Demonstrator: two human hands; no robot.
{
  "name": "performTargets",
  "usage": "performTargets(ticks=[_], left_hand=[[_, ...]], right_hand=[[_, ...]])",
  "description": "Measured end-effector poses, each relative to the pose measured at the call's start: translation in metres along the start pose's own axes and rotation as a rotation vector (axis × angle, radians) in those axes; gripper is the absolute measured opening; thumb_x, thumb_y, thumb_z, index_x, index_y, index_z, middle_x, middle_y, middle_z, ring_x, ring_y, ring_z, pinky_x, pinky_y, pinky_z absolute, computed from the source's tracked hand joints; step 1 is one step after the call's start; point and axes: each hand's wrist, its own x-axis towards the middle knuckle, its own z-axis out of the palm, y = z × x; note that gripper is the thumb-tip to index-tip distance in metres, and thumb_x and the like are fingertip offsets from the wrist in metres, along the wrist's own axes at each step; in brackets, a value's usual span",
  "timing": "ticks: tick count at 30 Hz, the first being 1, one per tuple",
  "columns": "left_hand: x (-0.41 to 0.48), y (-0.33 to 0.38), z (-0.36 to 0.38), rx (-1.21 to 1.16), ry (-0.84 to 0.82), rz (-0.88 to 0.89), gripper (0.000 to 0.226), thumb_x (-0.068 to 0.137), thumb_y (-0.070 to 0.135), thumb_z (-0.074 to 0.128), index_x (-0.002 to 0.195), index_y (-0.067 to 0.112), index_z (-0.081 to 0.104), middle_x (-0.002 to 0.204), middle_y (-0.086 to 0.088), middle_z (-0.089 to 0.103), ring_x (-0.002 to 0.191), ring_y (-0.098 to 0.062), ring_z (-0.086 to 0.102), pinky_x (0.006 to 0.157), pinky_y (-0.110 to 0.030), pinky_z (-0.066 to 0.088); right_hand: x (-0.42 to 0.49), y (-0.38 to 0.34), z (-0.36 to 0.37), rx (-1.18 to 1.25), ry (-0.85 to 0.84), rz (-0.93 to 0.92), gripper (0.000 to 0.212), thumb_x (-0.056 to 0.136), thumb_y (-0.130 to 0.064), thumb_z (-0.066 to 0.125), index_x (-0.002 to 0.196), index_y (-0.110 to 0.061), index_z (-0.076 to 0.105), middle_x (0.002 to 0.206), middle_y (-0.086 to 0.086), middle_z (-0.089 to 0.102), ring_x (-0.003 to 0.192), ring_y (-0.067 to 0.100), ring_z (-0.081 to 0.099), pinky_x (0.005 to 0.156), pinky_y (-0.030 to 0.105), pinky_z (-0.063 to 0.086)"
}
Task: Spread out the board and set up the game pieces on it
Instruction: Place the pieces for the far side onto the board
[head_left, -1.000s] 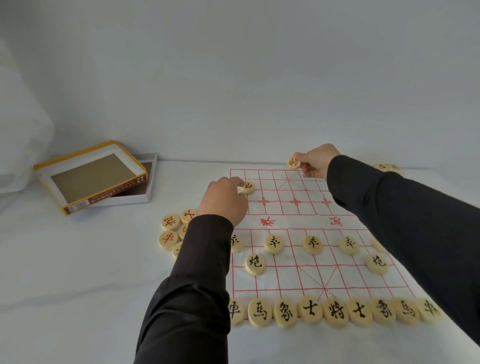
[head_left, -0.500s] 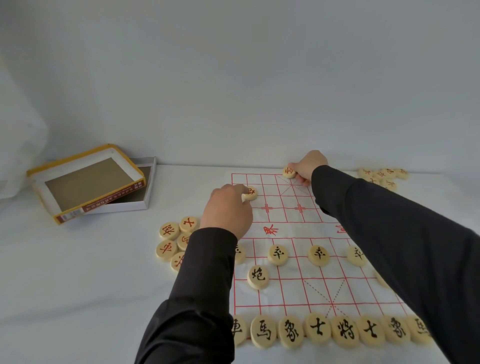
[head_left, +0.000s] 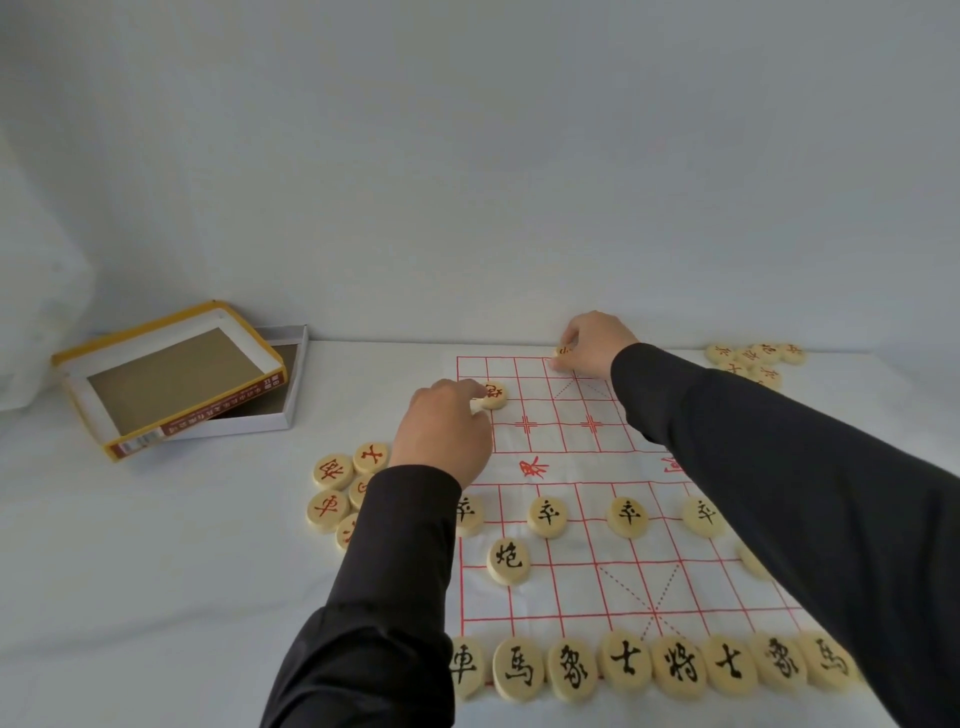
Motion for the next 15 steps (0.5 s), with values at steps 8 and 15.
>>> performTargets(ticks=[8,15], left_hand=[[0.0,-0.002,-0.003,-0.022,0.002,-0.011,0.037,0.097,0.016,0.041,0.132,0.024,0.047,0.138,0.0,0.046,0.124,-0.016,0.043,0.094,-0.023,0.036],[0.002,-0.002,-0.001,-0.027,-0.001,-0.015,0.036,0.097,0.017,0.042,0.132,0.025,0.048,0.137,0.0,0.046,0.123,-0.016,0.044,0.095,-0.024,0.037]], right_hand=[[0.002,0.008,-0.007,0.024,0.125,-0.094,0.026,0.084,-0.017,0.067,0.109,-0.009,0.063,0.114,0.007,0.06,0.104,0.024,0.056,0.088,0.03,0.044],[-0.001,0.013,0.0,0.03,0.167,-0.108,0.031,0.082,-0.016,0.069,0.112,-0.012,0.063,0.116,0.006,0.061,0.105,0.023,0.056,0.089,0.03,0.044]])
